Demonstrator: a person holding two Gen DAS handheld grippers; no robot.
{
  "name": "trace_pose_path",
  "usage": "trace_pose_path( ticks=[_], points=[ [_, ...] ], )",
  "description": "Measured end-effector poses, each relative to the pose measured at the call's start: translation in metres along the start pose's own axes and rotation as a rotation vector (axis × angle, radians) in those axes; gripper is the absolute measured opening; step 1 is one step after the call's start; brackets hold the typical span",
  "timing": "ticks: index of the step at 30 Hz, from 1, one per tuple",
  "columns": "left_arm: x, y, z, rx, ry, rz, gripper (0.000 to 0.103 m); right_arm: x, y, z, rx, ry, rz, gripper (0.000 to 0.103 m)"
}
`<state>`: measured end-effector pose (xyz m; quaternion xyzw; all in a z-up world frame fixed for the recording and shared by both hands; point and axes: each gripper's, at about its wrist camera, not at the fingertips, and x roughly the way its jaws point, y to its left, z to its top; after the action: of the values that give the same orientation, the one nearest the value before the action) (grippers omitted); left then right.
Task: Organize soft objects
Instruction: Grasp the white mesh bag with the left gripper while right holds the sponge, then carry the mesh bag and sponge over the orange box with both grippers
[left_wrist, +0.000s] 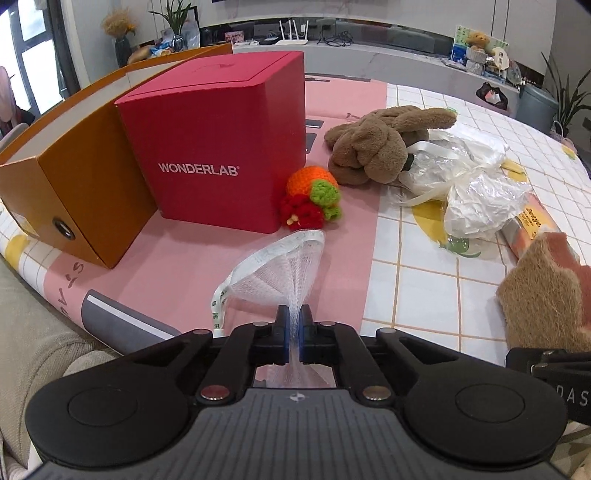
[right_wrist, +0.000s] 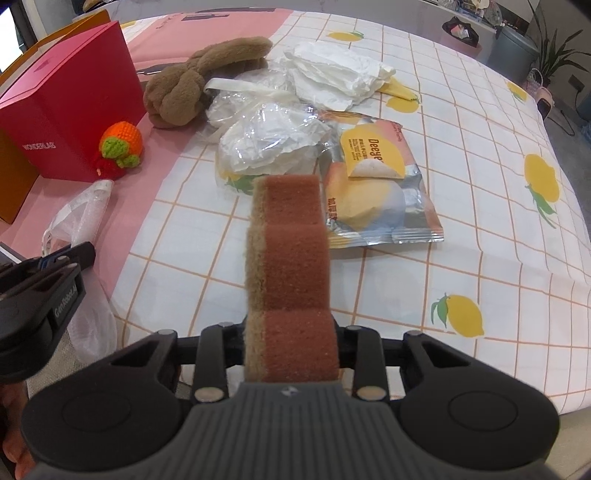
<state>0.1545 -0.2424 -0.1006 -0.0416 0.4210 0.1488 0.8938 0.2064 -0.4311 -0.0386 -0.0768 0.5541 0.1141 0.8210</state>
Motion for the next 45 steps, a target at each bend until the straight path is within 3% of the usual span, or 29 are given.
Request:
trace_pose_path(
  ticks=[14, 20, 27, 31, 39, 45],
  points=[
    [-0.016, 0.013, 0.004, -0.036, -0.016, -0.091, 0.004, -0.035, 0.015, 0.005, -0.070, -0.102, -0.036, 0.031],
    [-0.046, 0.016, 0.017, -0.061, -0.053, -0.163, 0.004, -0.060, 0.015, 0.004, 0.018, -0.178, -0.026, 0.031],
    [-0.085, 0.027, 0.048, -0.060, -0.115, -0.259, 0.004, -0.113, 0.029, -0.003, 0.062, -0.314, -0.086, 0.031],
    [-0.109, 0.050, 0.074, -0.060, -0.191, -0.281, 0.004, -0.139, 0.044, -0.003, 0.097, -0.383, -0.087, 0.031],
    [-0.129, 0.118, 0.119, -0.057, -0.250, -0.302, 0.004, -0.170, 0.105, 0.019, 0.129, -0.514, -0.101, 0.031],
    [-0.117, 0.180, 0.151, 0.073, -0.305, -0.199, 0.004, -0.175, 0.173, 0.047, 0.082, -0.582, -0.023, 0.032]
  ],
)
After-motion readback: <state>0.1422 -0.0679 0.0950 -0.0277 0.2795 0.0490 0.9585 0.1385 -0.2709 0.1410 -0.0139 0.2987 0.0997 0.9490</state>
